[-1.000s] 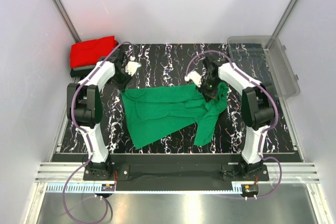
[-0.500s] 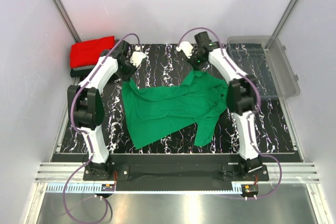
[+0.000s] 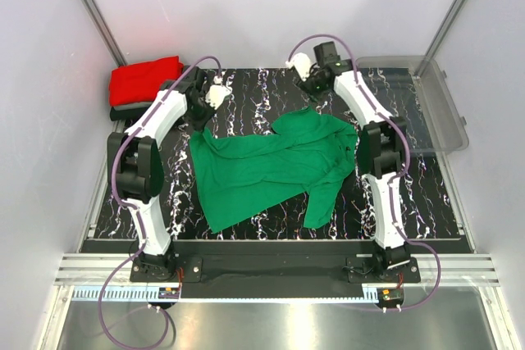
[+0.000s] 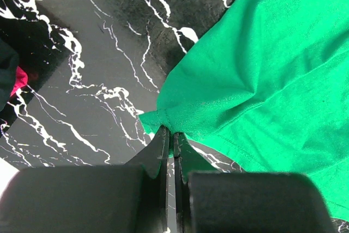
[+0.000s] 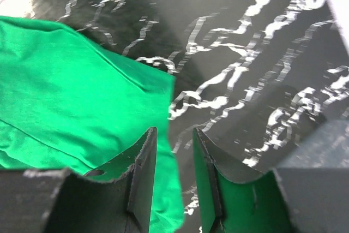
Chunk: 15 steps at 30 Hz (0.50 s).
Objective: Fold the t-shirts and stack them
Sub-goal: Flatten the tshirt out
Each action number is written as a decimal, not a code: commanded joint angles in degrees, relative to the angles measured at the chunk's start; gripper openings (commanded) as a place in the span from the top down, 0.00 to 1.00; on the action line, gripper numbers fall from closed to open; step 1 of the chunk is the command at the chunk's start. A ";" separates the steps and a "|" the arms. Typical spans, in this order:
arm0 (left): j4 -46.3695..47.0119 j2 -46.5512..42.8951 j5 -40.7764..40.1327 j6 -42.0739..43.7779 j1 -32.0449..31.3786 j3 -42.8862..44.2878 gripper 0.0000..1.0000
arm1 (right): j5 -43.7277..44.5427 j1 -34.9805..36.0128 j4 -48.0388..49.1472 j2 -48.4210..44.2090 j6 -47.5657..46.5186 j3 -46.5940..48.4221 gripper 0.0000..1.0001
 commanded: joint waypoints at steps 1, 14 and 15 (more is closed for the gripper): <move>0.47 -1.89 -1.63 -0.11 -0.66 -0.61 1.00 | -2.70 -1.63 2.17 -2.53 1.95 -1.15 0.60; 0.38 -1.89 -3.57 0.86 -0.66 -2.89 1.00 | -13.69 -2.43 2.62 4.59 2.38 2.44 0.62; 0.46 -1.80 -3.57 0.94 -0.66 -3.07 1.00 | -14.22 -2.51 2.53 5.73 3.52 3.84 0.62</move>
